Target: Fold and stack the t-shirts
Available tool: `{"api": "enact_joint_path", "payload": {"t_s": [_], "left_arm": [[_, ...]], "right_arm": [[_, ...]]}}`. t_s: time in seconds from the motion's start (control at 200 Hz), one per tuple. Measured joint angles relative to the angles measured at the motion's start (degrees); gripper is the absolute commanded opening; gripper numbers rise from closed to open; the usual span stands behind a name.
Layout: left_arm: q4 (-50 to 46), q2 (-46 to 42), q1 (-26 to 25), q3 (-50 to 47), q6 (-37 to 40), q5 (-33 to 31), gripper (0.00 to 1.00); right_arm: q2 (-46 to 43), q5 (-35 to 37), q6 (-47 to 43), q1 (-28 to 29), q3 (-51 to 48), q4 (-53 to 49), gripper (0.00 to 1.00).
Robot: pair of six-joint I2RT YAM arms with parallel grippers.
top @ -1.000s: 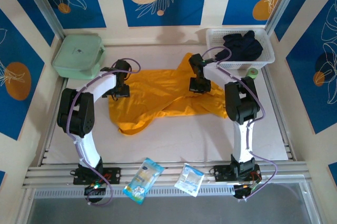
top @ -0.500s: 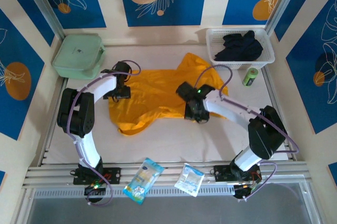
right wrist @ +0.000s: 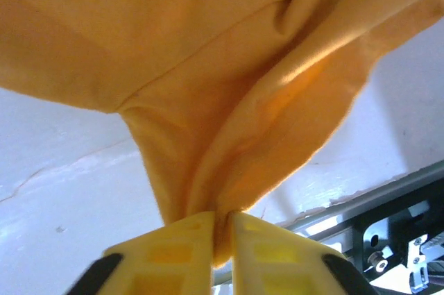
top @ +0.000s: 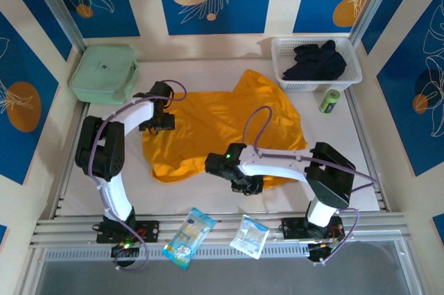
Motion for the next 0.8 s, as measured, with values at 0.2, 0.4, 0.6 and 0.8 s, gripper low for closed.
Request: {"api": "enact_joint_path", "payload": {"t_s": [0.2,0.4,0.6,0.8], "left_arm": [[0.3,0.0,0.0,-0.8,0.0,0.1,0.83],[0.3,0.0,-0.1,-0.9,0.0,0.1,0.83],[0.3,0.0,-0.3,-0.9,0.0,0.2,0.83],[0.3,0.0,-0.7,-0.9,0.0,0.5,0.83]], "right_arm": [[0.2,1.3,0.2,-0.4,2.8,-1.7,0.45],[-8.7,3.0,-0.1,-5.9,-2.3,-2.5,0.36],[-19.9,2.6,-2.6,-18.9,-16.6,2.3,0.34],[-26.7,-0.7,-6.8,-29.7,-24.9,10.7,0.4]]}}
